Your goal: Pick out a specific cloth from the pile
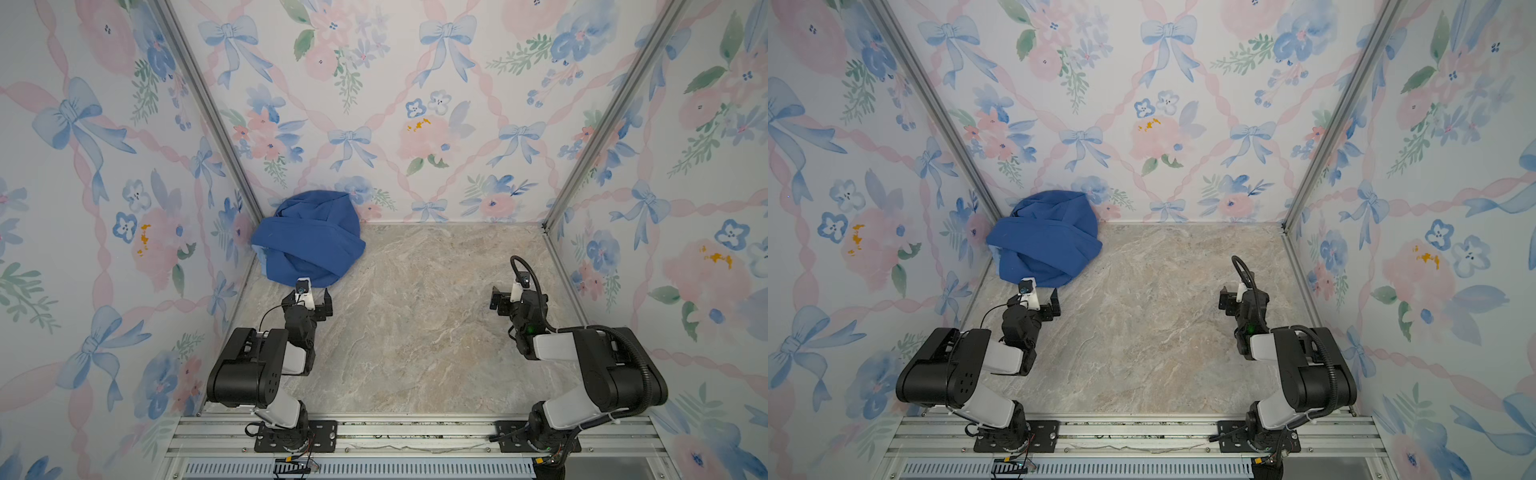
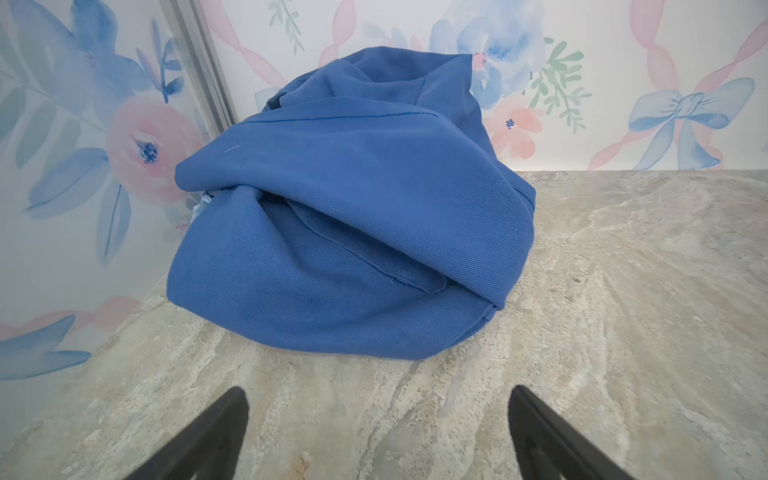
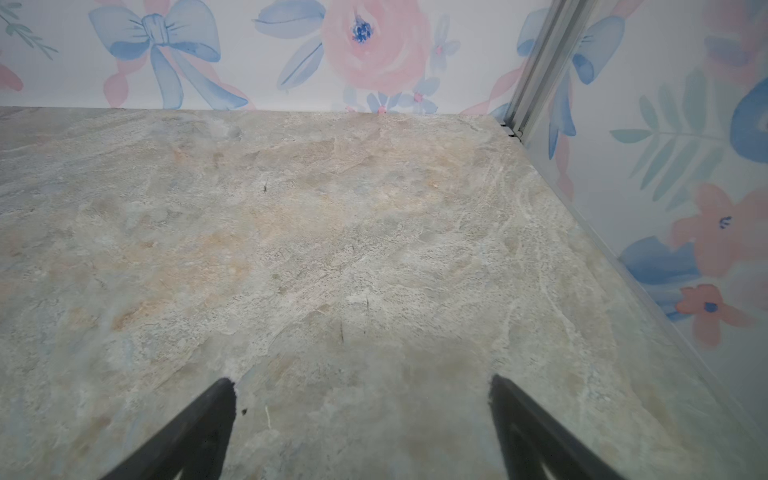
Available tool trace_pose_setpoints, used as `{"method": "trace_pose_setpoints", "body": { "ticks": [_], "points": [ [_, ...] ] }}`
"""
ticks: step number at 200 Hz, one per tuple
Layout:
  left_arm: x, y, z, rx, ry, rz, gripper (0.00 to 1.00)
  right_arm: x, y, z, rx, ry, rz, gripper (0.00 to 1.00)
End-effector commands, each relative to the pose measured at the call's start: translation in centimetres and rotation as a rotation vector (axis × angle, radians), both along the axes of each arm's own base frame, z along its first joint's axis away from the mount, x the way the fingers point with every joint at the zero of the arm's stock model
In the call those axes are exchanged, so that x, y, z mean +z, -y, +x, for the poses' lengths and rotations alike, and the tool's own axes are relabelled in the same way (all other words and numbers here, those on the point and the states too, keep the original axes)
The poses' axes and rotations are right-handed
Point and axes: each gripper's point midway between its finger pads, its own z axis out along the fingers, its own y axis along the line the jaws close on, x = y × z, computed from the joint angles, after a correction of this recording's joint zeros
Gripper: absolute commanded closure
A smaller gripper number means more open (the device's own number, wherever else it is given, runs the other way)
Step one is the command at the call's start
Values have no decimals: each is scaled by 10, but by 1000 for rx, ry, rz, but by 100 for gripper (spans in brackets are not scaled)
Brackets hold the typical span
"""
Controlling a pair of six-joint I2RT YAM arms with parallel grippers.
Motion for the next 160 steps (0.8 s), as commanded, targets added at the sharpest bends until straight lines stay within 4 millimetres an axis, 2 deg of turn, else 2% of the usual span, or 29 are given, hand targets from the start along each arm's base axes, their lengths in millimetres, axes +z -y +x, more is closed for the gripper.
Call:
{"method": "trace_pose_setpoints", "body": {
  "ticks": [1, 160],
  "points": [
    [3, 0, 3, -5, 7, 2, 2, 9, 0, 6, 1, 24, 16, 3],
    [3, 0, 3, -7, 7, 1, 2, 9, 0, 5, 3, 24, 15, 3]
  ]
}}
